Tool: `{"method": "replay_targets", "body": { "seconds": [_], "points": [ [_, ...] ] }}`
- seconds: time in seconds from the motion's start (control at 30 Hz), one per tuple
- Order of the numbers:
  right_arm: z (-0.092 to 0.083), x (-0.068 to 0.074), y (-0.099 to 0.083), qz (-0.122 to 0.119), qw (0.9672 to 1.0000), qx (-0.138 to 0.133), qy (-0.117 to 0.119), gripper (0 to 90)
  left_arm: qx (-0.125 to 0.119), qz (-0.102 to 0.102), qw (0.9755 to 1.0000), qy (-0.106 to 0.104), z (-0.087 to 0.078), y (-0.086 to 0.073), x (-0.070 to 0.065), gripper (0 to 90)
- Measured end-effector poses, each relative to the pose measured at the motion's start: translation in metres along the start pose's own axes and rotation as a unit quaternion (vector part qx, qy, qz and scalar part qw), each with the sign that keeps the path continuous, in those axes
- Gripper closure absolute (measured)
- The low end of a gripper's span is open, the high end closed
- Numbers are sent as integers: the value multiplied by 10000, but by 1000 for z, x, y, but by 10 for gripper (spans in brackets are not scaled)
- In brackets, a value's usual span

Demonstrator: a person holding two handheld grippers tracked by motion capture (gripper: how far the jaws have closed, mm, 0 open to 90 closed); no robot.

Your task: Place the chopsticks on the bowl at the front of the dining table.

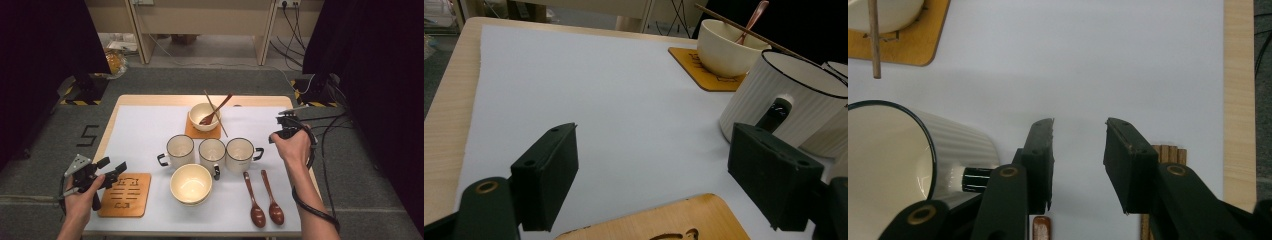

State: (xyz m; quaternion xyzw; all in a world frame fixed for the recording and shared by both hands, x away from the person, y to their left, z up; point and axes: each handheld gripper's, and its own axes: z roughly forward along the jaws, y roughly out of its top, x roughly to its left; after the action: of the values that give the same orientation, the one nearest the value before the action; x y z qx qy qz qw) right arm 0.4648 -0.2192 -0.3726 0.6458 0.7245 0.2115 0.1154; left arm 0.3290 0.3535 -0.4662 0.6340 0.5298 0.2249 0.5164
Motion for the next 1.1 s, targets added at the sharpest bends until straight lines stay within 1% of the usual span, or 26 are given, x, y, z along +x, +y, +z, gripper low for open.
{"method": "replay_targets", "body": {
  "seconds": [0.43,0.87,1.1],
  "points": [
    [5,-7,-7,45,10000,57,-45,640,3,-2,10000,10,0,0,0,196],
    [15,-21,-20,177,9996,168,-154,644,6,1,10000,12,0,0,0,196],
    [19,-25,-26,228,9994,224,-160,645,0,2,10000,3,0,0,0,196]
  ]
}}
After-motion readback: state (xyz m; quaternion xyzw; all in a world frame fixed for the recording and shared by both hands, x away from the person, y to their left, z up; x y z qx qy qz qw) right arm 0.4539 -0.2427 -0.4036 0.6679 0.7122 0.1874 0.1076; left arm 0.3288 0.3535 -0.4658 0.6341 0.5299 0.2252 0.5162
